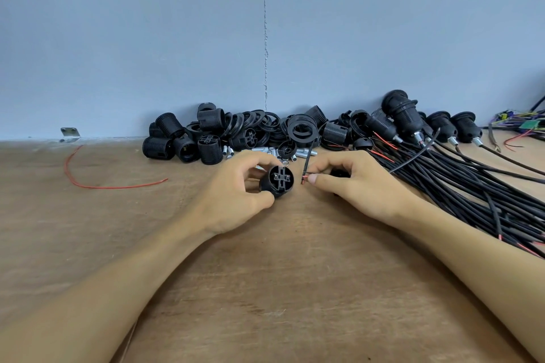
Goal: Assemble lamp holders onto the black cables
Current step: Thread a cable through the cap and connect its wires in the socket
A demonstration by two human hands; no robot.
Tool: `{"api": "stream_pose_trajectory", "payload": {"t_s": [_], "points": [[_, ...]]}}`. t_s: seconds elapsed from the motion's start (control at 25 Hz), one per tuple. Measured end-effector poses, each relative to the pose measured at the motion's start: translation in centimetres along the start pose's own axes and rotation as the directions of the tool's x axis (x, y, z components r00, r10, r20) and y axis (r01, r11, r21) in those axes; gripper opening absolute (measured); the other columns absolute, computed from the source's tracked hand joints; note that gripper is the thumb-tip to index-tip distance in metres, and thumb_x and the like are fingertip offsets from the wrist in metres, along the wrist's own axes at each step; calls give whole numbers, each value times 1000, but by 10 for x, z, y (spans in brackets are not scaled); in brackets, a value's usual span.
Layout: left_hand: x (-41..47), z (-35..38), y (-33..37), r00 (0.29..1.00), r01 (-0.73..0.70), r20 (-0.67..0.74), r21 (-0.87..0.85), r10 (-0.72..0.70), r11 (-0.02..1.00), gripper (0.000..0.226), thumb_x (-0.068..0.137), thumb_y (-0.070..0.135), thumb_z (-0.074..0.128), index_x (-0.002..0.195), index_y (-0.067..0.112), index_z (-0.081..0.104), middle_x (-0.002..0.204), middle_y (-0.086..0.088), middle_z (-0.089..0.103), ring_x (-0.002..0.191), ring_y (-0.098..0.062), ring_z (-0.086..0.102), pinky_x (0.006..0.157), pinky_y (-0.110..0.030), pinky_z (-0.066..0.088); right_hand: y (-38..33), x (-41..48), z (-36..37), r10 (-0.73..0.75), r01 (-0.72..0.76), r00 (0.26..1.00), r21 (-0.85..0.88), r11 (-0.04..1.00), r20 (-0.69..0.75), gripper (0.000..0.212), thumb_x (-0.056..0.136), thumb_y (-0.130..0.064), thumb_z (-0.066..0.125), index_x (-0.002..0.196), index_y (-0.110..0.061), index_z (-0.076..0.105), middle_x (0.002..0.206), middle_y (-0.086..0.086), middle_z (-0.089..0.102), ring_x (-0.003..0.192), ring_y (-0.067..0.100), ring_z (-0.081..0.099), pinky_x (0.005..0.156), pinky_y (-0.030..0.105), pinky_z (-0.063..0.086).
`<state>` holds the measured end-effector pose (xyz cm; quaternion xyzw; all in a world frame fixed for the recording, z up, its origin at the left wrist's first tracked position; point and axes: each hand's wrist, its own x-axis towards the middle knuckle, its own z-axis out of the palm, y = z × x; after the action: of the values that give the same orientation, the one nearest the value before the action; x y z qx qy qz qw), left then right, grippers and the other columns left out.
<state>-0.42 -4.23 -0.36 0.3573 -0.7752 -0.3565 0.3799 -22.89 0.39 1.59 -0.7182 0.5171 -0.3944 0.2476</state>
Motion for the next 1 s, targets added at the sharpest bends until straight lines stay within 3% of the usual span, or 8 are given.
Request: {"api": "stream_pose_trajectory", "payload": {"t_s": [0.08, 0.2, 0.48, 0.64, 0.84, 1.0], "points": [[0, 0, -2, 1000, 10, 20, -56, -9, 998, 44, 71, -4, 69, 105, 24, 65, 113, 1, 72, 106, -11, 70, 93, -23, 54, -3, 0, 2, 11, -12, 1000, 70, 997, 17, 8, 90, -17, 73, 84, -22, 73, 73, -7, 65, 72, 4, 57, 74, 19, 44], [0, 2, -4, 1000, -2, 24, -81, 4, 997, 45, 74, -7, 70, 104, 25, 60, 111, 7, 72, 105, -10, 71, 92, -21, 54, -6, -1, 7, -2, -1, 1000, 98, 995, 25, 14, 89, -16, 75, 82, -28, 72, 73, -8, 68, 71, 2, 60, 74, 14, 46], [-5, 7, 0, 997, -70, -39, 73, 73, 995, 45, 73, 5, 73, 101, 37, 56, 104, 17, 72, 100, -9, 70, 92, -42, 57, -13, -4, 11, -19, 20, 999, 27, 999, -31, 23, 89, -16, 74, 75, -34, 70, 70, -14, 62, 67, 0, 54, 68, 12, 43], [-6, 7, 2, 994, -86, -53, 118, 93, 989, 44, 73, 7, 76, 101, 35, 56, 101, 18, 71, 99, -5, 69, 93, -36, 56, -15, -5, 13, -36, 34, 995, -18, 999, -98, 22, 88, -19, 75, 73, -35, 68, 63, -20, 59, 62, -2, 50, 62, 10, 40], [-7, 7, 3, 994, -90, -50, 111, 95, 990, 47, 75, -4, 77, 101, 30, 58, 101, 19, 71, 98, -1, 70, 91, -15, 52, -16, -5, 14, -32, 29, 993, -24, 999, -114, 23, 86, -20, 76, 70, -33, 66, 58, -22, 56, 59, -3, 47, 62, 9, 40], [-6, 7, 2, 991, -113, -53, 148, 122, 983, 48, 74, -2, 79, 102, 32, 59, 101, 19, 72, 100, 1, 70, 93, -14, 51, -17, -4, 14, -47, 40, 993, -69, 997, -111, 29, 86, -19, 76, 67, -37, 64, 58, -23, 55, 58, -3, 47, 61, 9, 40]]}}
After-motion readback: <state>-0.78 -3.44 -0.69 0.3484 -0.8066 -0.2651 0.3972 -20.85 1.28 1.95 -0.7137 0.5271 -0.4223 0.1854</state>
